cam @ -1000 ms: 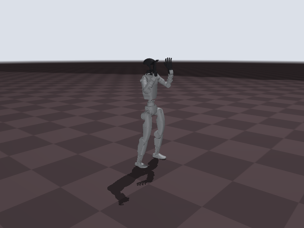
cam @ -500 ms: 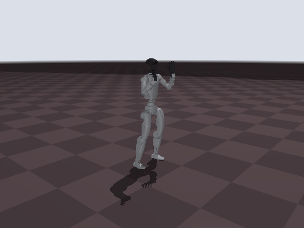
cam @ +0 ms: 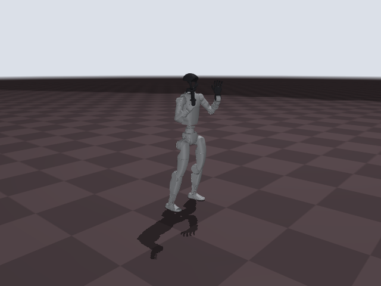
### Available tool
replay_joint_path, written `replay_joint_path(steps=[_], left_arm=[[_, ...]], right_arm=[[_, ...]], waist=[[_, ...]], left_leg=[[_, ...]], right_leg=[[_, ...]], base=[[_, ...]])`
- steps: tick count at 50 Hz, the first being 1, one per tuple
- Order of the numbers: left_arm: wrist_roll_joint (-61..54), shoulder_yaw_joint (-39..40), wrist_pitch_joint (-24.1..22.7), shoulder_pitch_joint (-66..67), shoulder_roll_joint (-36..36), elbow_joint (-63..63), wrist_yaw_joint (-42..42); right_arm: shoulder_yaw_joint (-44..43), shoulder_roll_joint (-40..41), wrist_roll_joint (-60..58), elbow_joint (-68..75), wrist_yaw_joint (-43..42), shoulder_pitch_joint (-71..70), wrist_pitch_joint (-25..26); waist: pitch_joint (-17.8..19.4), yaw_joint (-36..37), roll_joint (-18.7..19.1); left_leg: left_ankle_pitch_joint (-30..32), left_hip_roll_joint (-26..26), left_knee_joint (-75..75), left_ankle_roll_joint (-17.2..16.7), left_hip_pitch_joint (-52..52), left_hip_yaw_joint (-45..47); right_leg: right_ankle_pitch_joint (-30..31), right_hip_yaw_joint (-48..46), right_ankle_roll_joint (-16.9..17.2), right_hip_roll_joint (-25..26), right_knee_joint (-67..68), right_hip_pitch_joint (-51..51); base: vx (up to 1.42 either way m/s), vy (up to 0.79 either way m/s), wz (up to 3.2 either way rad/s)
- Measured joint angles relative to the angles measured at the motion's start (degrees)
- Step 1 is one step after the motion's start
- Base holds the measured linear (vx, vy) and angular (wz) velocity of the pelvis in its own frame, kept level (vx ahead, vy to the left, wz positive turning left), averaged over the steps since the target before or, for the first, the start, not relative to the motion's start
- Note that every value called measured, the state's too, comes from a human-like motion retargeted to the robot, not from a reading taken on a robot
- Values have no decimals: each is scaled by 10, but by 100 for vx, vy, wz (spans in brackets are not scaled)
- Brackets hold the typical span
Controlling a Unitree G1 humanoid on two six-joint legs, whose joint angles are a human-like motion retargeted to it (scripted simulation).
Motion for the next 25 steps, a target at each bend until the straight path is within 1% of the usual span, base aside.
replay_joint_path(steps=[8,12,21,25], left_arm=[[-6,-7,-4,-3,1,0,-1],[-10,-7,-3,-5,-3,-2,-2],[-11,-5,-7,-10,-11,-9,0],[-7,-6,-12,-14,-11,-15,7]], right_arm=[[3,-6,0,-3,-1,7,-3],[-4,-1,-6,-1,0,8,-2],[-19,5,-15,-6,-14,11,-2],[-24,13,-23,-9,-18,9,-5]], waist=[[-1,5,-4],[4,10,-7],[18,15,-8],[36,20,-8]], left_leg=[[-4,5,3,-3,2,0],[-2,5,-1,4,4,3],[-1,13,2,2,-10,1],[0,20,1,2,-21,5]], right_leg=[[-3,-1,0,4,-2,4],[-3,2,-2,5,-2,3],[-4,3,0,13,-8,-7],[-6,10,2,20,-3,-23]], base=[[0,0,0],[0,0,0],[-1,-2,1],[-7,-8,-8]])
